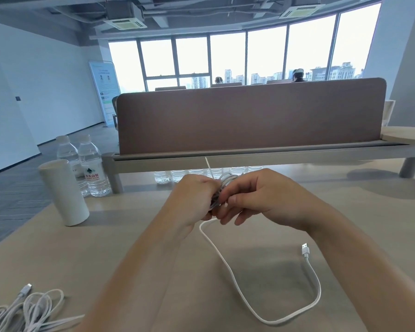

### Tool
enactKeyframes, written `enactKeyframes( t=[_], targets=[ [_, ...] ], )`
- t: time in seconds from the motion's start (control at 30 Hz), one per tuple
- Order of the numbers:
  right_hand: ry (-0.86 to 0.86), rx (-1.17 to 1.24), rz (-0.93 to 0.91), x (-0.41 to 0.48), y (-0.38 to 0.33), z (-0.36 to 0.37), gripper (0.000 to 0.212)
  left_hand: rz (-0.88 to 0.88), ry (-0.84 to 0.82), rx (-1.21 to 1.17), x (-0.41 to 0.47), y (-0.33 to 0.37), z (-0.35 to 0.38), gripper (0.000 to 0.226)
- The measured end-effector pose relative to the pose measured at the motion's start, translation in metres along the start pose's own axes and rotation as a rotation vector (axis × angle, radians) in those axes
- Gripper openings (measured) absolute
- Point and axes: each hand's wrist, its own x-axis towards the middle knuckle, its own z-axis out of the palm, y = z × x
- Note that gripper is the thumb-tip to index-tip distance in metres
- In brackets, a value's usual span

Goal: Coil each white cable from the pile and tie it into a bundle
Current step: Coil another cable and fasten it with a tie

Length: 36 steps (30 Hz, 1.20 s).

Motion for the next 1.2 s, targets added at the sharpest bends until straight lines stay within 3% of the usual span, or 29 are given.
enactKeyframes(
  t=[0.67,0.83,1.03,1.2],
  targets=[
    [0.188,0.060,-0.071,0.011,0.011,0.003,0.009,-0.067,-0.048,-0.108,0.000,-0.001,-0.005,0.026],
    [0.281,-0.032,-0.072,0.015,0.013,0.007,0.012,-0.030,-0.039,-0.089,0.000,-0.003,-0.004,0.026],
    [0.527,-0.331,-0.112,0.020,0.017,0.016,0.014,0.030,-0.032,-0.011,0.000,-0.005,0.002,0.028],
    [0.448,-0.297,-0.194,0.017,0.014,0.015,0.029,-0.002,-0.096,0.010,0.001,-0.007,0.003,0.023]
  ],
)
